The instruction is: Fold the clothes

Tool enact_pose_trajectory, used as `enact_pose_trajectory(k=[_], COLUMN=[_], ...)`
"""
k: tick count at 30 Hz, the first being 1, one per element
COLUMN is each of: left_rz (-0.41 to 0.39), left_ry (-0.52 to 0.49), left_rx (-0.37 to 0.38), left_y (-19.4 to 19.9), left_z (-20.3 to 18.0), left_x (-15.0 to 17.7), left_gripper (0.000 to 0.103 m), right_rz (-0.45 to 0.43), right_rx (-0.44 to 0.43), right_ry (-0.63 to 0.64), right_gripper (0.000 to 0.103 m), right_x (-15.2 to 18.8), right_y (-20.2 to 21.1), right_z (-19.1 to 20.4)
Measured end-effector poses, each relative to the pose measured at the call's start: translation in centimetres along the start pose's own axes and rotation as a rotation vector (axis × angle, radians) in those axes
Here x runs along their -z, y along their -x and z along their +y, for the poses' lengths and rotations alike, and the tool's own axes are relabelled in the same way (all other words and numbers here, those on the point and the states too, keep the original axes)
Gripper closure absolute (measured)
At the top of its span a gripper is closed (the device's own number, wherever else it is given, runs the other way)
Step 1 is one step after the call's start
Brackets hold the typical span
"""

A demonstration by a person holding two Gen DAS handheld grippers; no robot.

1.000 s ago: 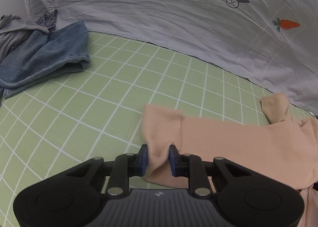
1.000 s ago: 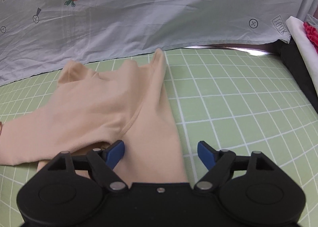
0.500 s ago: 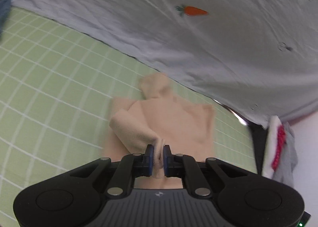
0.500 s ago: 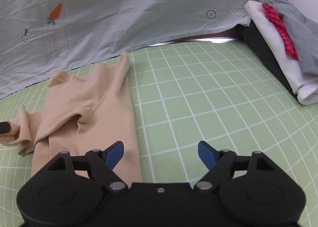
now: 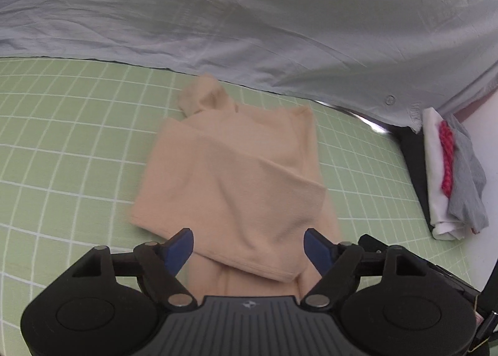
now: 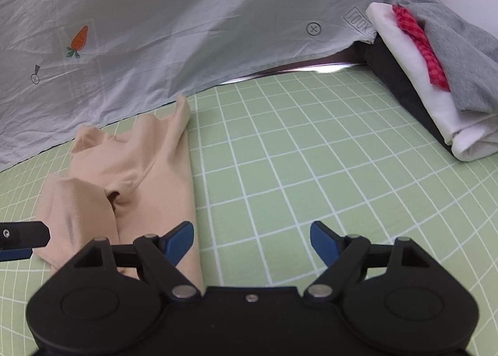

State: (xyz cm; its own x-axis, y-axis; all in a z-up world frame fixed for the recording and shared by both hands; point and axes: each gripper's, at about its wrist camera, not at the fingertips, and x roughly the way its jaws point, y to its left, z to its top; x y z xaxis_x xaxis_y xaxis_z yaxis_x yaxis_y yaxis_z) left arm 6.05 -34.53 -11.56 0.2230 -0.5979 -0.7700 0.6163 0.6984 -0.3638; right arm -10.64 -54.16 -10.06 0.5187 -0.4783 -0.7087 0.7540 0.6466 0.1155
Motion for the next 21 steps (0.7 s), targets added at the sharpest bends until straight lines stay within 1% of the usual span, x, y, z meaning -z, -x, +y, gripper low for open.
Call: enact_pose_trajectory(k=[3,8,9,10,11,13,16,20,21], left_rz=[0.019,0.055,0.062,0.068,0.073,0.079,0.086,0.086,0.085], left_ry=[0.057,0.105,0.106,0.104,0.104,0.102,0.1,0.091,0.089], left_rx=[-0.072,-0.157,-0.171,-0.186,-0.196,-0.201,-0.2,-0.197,-0.196], left_y=[-0.3,-0.7,-0.7,-0.8,-0.9,-1.0,-1.1,-1.2,-1.3], left_z=[1.9,4.3,4.6,4.8,5.0,5.2,5.4,5.3,5.3], left_x=[0.0,0.6,0.7,0.8,0.8,0.9,1.1,1.0,1.0], left_gripper=[0.023,0.023,0.023,0.023,0.023,0.023,0.023,0.022,0.022], right_rz=[0.003,0.014,0.018,0.026,0.034,0.053,0.083,0.118,0.123], right_rx=[-0.063,-0.189,-0.207,-0.23,-0.251,-0.291,-0.332,-0.376,-0.384], right_ry=[0.033,0.084,0.093,0.109,0.123,0.144,0.161,0.172,0.172], right_gripper=[0.021,0.022,0.024,0.03,0.033,0.046,0.053,0.056,0.059], right_x=[-0.7,-1.4,-1.4,-1.3,-1.3,-1.1,-0.8,-0.6,-0.5], right_y=[-0.8,-1.4,-1.5,-1.6,-1.7,-2.0,-2.4,-2.6,-2.5], right_z=[1.9,5.3,6.0,6.8,7.3,8.3,9.2,9.7,9.7])
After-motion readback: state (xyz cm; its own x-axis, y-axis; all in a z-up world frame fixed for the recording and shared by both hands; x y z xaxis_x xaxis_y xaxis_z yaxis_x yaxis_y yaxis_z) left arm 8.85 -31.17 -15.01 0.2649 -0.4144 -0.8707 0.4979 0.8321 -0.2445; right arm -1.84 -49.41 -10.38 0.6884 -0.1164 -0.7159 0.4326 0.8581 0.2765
